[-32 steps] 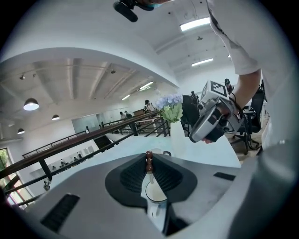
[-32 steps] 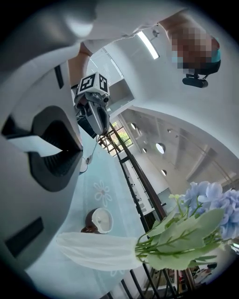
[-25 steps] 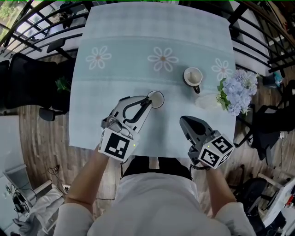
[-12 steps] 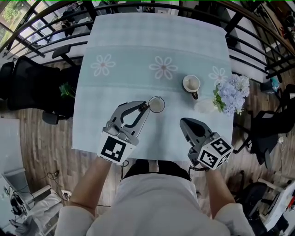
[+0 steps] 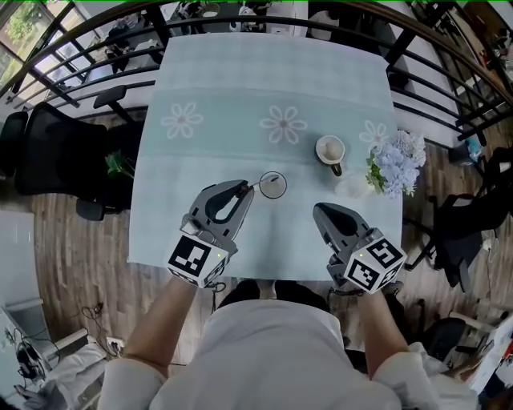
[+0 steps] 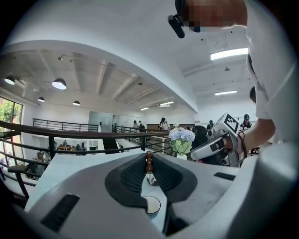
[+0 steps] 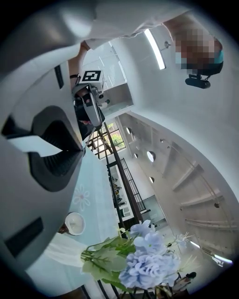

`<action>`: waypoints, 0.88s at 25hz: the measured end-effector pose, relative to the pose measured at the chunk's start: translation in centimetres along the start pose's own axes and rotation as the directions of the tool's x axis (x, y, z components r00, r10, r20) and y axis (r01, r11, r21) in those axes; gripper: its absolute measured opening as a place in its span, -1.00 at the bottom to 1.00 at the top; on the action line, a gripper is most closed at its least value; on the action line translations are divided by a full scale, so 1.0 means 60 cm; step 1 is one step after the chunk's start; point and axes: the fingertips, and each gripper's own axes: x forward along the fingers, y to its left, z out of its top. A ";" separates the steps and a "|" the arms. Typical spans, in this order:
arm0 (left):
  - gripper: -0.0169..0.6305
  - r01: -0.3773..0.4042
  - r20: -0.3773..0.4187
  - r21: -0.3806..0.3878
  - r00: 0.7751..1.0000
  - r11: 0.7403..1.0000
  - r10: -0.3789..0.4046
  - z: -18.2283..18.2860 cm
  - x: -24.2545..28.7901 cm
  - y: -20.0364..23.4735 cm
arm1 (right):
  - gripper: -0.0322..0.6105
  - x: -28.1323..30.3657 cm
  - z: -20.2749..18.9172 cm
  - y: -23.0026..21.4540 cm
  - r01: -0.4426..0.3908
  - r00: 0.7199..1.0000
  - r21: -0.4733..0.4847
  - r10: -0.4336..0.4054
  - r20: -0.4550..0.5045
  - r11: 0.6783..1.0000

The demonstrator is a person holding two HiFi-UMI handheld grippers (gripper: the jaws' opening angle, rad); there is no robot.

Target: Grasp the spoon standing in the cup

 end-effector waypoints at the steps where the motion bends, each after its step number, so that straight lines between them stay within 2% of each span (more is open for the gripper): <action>1: -0.79 -0.002 0.006 -0.009 1.000 1.000 0.002 0.002 -0.003 0.000 | -0.84 -0.001 0.002 0.002 0.001 1.000 -0.003 -0.001 0.002 1.000; 7: -0.79 -0.007 0.030 -0.042 1.000 0.999 0.008 0.017 -0.015 -0.001 | -0.84 -0.007 0.017 0.016 0.004 1.000 -0.023 -0.004 0.020 1.000; 22: -0.79 0.011 0.053 -0.043 0.999 0.999 -0.008 0.040 -0.033 -0.012 | -0.84 -0.012 0.034 0.048 0.003 0.999 -0.049 0.000 0.052 0.999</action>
